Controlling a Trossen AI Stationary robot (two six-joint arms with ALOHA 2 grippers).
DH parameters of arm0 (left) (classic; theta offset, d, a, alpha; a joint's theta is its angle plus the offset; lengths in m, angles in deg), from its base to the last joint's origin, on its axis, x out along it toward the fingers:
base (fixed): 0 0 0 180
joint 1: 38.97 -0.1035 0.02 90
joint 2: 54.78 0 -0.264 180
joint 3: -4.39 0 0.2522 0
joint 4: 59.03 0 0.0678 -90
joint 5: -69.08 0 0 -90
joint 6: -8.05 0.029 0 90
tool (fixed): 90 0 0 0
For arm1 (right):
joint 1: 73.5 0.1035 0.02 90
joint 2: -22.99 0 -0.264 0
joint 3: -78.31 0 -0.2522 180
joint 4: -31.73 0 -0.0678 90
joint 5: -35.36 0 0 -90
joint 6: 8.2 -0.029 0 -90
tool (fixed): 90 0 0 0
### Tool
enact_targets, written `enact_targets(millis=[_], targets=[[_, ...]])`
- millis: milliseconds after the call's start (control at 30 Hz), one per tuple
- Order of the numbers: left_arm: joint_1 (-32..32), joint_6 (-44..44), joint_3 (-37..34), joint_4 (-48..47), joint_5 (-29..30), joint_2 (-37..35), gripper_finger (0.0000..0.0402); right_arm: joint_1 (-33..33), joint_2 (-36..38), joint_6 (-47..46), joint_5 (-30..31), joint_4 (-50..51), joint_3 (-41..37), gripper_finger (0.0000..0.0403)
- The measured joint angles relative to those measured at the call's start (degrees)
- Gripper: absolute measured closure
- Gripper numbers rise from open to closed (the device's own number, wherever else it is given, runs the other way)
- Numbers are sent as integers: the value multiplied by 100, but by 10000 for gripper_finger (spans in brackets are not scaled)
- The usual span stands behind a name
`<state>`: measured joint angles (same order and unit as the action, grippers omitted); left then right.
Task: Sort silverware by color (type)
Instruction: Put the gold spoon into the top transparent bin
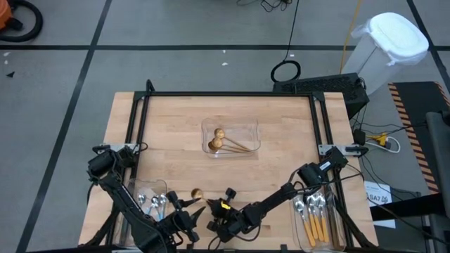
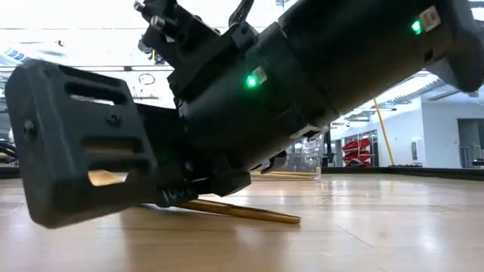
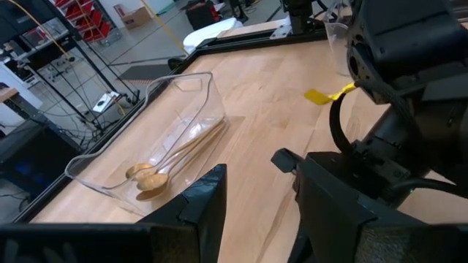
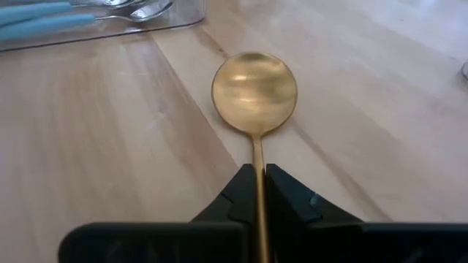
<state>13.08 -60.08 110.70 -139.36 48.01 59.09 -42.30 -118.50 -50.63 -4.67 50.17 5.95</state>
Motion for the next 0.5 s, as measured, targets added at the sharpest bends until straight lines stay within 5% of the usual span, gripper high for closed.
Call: enact_targets(millis=[500], targets=[[-203,286,-2,-87,15,0,238,-6,625,1248,-299,102,-32,390]])
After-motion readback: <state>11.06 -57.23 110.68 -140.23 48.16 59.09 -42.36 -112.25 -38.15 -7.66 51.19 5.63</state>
